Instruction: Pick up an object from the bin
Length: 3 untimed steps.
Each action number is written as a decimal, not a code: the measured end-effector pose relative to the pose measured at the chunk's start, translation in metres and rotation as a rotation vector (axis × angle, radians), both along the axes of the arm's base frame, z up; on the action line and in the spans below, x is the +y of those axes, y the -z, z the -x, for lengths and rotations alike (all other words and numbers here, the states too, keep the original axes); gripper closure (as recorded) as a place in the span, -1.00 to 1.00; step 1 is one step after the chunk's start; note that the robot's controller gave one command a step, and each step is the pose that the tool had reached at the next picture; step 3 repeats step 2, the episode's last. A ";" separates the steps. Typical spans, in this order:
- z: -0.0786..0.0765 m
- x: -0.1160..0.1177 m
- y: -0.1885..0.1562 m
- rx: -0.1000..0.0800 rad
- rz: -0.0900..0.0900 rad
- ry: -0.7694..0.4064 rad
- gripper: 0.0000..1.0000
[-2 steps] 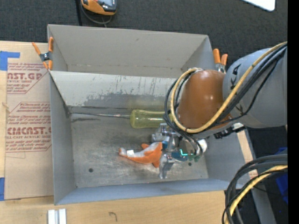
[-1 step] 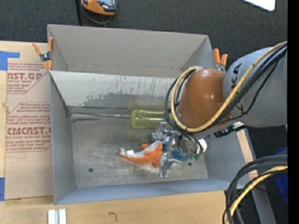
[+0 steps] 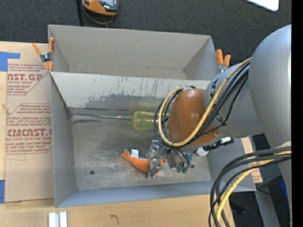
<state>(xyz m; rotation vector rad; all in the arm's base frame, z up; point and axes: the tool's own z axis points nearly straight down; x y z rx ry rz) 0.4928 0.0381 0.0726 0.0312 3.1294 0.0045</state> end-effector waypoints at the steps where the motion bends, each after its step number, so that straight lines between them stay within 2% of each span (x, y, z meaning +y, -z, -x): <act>1: 0.000 0.000 0.000 0.000 0.000 0.000 1.00; 2: -0.014 0.000 -0.136 0.011 0.003 -0.045 1.00; 3: -0.014 0.000 -0.136 0.011 0.003 -0.045 1.00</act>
Offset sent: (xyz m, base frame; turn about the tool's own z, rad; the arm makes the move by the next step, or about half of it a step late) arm 0.0138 0.0000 0.1361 -0.0444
